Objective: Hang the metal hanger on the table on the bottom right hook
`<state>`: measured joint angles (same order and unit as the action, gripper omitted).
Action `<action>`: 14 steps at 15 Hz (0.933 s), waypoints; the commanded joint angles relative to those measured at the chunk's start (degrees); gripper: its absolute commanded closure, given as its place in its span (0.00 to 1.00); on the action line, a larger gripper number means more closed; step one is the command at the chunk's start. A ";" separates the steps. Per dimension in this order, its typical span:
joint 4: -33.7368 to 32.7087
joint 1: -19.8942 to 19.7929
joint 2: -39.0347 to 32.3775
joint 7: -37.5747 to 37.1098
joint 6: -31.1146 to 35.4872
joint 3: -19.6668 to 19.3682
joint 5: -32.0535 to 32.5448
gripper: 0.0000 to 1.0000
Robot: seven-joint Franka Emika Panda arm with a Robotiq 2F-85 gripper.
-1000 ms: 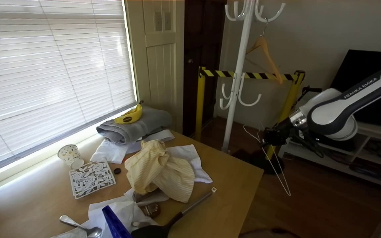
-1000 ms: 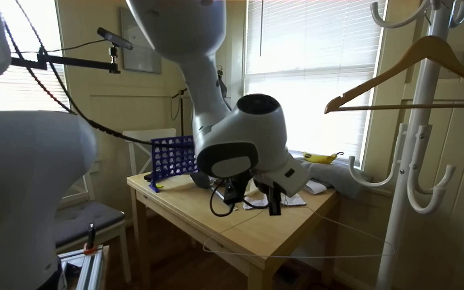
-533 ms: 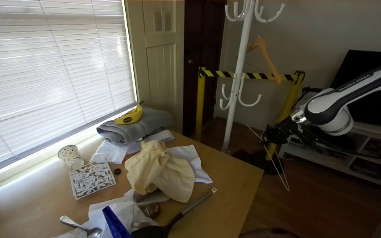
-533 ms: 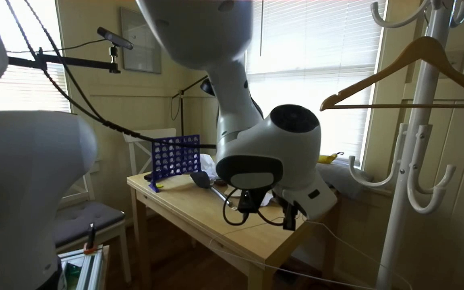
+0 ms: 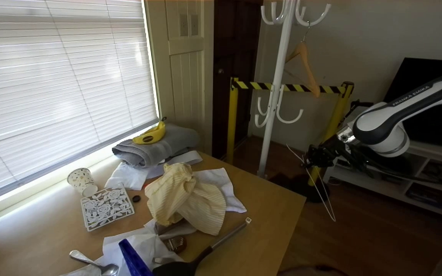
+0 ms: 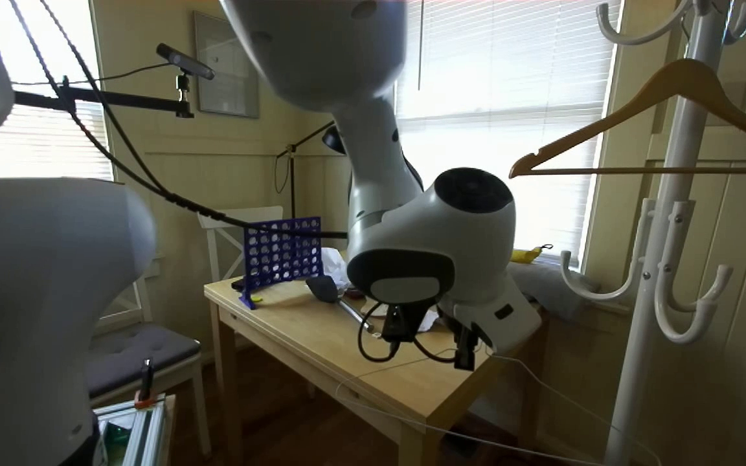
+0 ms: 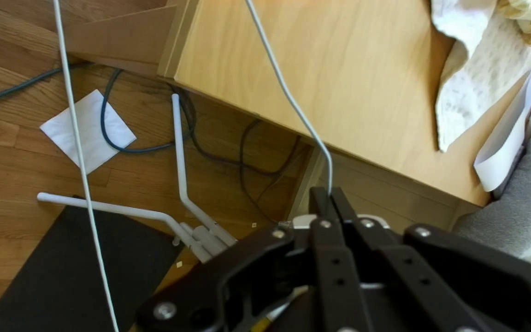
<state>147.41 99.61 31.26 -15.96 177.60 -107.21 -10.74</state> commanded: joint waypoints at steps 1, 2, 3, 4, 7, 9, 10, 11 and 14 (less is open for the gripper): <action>-3.21 -1.91 1.12 2.23 -2.47 -1.06 -1.27 0.99; -4.39 -2.25 1.57 2.48 -2.92 -1.77 -1.09 0.99; -5.84 -2.80 1.79 2.26 -2.86 -2.40 -1.27 0.99; -7.08 -3.16 2.34 2.29 -2.90 -3.17 -1.23 0.99; -12.82 -2.54 3.84 1.02 -5.19 -6.67 -1.54 0.99; -16.54 -0.97 5.17 -0.70 -6.59 -8.68 -2.11 0.99; -18.04 -0.15 5.90 -1.50 -7.15 -9.59 -2.33 0.99; -19.80 0.66 6.37 -2.56 -7.87 -10.22 -2.70 0.99; -24.01 2.84 8.68 -2.80 -10.05 -11.18 -1.85 0.99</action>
<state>128.81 99.43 35.74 -18.38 170.02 -117.21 -12.19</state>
